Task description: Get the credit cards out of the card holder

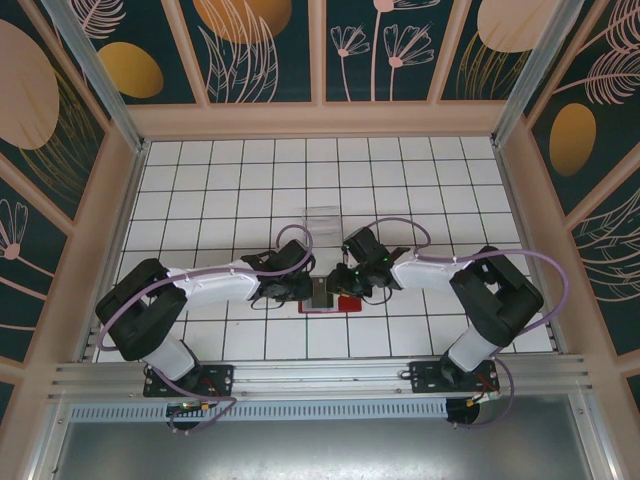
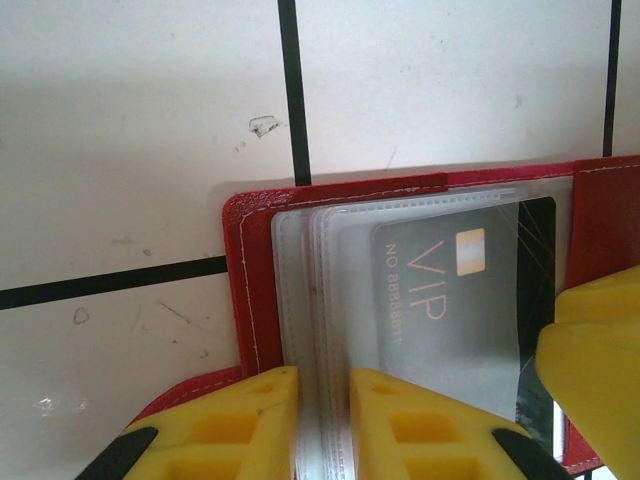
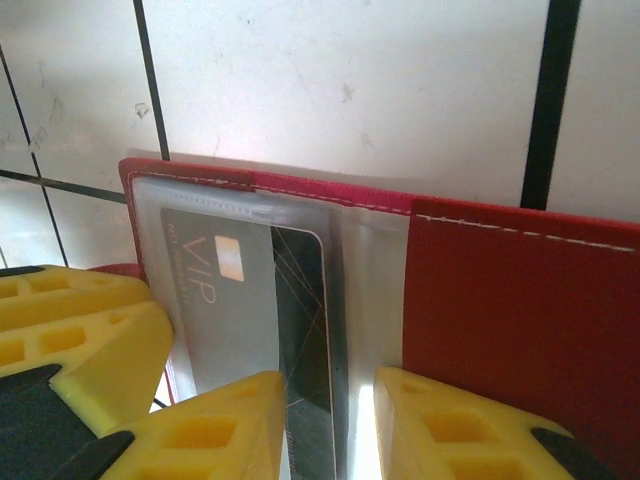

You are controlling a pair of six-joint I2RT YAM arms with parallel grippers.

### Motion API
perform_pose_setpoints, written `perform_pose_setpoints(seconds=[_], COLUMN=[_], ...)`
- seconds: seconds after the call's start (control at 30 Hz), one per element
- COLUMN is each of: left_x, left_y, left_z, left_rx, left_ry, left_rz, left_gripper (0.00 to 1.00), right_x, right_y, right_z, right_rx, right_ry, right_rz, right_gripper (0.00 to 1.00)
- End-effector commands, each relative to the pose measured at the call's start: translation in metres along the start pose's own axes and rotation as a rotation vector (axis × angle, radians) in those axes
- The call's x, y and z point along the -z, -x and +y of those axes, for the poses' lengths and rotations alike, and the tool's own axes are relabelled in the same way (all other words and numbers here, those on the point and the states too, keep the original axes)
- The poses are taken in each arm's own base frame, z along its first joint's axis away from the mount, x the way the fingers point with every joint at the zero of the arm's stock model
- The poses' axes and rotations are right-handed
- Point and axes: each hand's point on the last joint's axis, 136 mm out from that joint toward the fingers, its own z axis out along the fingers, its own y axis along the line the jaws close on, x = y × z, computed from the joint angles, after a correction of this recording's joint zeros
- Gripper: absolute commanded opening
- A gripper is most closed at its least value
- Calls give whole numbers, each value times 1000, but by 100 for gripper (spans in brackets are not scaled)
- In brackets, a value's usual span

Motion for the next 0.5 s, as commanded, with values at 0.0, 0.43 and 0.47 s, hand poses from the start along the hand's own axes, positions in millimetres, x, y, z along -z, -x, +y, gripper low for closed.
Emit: perform_pose_setpoints(seconds=[0.0, 0.43, 0.47], left_x=[-11, -13, -14], left_y=[-17, -20, -21], left_z=[24, 25, 25], left_rx=[-11, -7, -9], left_ry=[84, 85, 86], left_rz=[51, 64, 68], left_gripper=[22, 21, 22], right_x=[-3, -6, -6], right_y=[-2, -8, -9], right_z=[4, 8, 7], right_rx=[26, 33, 32], right_ry=[70, 218, 221], right_rz=[10, 25, 26], right_gripper=[29, 26, 25])
